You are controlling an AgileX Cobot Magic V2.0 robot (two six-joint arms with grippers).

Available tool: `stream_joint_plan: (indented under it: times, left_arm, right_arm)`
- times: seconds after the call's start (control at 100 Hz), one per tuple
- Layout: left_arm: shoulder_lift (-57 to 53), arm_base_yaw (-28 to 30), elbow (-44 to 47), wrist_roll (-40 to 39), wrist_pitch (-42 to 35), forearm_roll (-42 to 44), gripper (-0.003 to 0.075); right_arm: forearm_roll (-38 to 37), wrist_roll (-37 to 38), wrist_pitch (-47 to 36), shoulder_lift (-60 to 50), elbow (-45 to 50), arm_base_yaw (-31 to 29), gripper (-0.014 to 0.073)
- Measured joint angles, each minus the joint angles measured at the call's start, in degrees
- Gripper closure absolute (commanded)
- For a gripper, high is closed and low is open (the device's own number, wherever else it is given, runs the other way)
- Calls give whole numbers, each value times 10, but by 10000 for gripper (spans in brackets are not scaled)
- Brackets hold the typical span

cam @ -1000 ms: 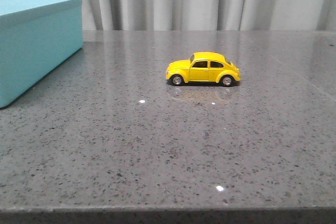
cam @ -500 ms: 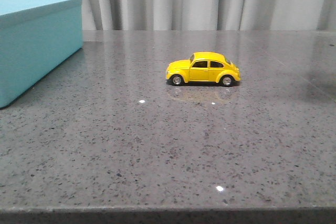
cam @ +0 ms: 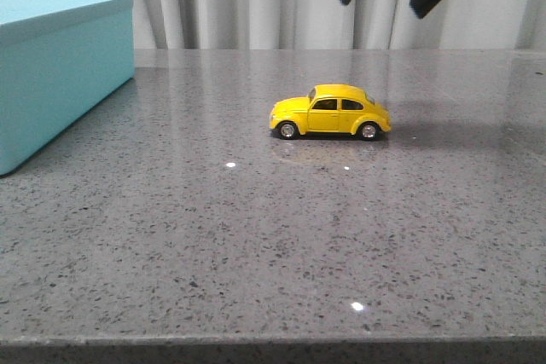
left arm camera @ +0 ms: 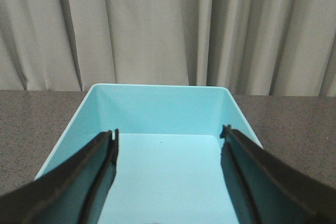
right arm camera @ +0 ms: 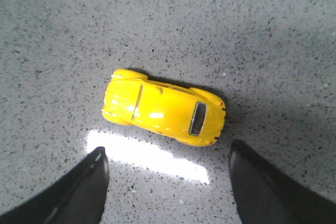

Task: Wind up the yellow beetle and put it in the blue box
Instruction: 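Lower the right gripper over the yellow toy car and close on it, then drag the yellow car backward then toward the blue box with the right gripper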

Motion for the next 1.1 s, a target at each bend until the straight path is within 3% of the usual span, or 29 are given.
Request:
stream_joint_plan:
  times: [0.37, 1.1]
  left_arm:
    - [0, 0, 0, 0, 1, 0, 300]
    - [0, 0, 0, 0, 3, 0, 300]
  right_arm:
    - [-34, 97, 76, 113, -100, 22, 95]
    - [-22, 118, 70, 176, -107, 22, 95]
